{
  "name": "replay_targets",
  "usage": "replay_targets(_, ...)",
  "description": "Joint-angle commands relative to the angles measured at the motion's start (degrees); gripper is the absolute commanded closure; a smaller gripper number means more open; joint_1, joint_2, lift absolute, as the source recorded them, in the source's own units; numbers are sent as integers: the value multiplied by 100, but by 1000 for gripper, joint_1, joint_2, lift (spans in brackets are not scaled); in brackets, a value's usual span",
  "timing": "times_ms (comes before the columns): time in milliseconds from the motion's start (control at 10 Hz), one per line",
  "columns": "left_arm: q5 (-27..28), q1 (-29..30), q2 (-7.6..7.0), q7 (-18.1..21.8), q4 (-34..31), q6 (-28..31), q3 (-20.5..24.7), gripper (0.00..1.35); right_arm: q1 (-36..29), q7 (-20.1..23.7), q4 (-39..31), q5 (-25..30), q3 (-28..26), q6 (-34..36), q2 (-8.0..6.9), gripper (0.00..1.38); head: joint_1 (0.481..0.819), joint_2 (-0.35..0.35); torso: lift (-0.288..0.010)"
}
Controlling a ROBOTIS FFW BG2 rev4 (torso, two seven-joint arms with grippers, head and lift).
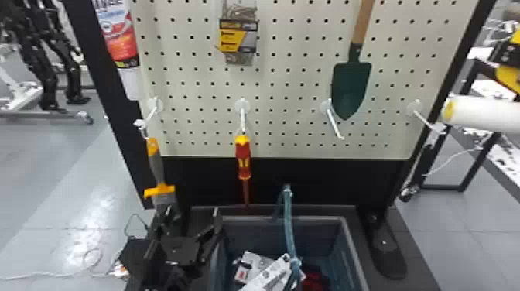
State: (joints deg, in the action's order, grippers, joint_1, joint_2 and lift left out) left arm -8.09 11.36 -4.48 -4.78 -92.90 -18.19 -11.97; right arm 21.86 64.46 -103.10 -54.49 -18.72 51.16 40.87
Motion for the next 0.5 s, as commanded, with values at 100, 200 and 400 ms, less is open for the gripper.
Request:
replay_targets(100,-9,-3,-9,4,0,9,-7,260,11,-4,-9,-1,0,-1,-9,651,549,0,-100)
replay_targets(200,-9,-3,-9,4,0,9,-7,260,11,-4,-18,35,0,17,0,127,549,0,-100)
replay_targets(400,-9,-3,-9,4,0,0,-7,260,2,-30,-18,-45,0,17,-9,150,549,0,-100)
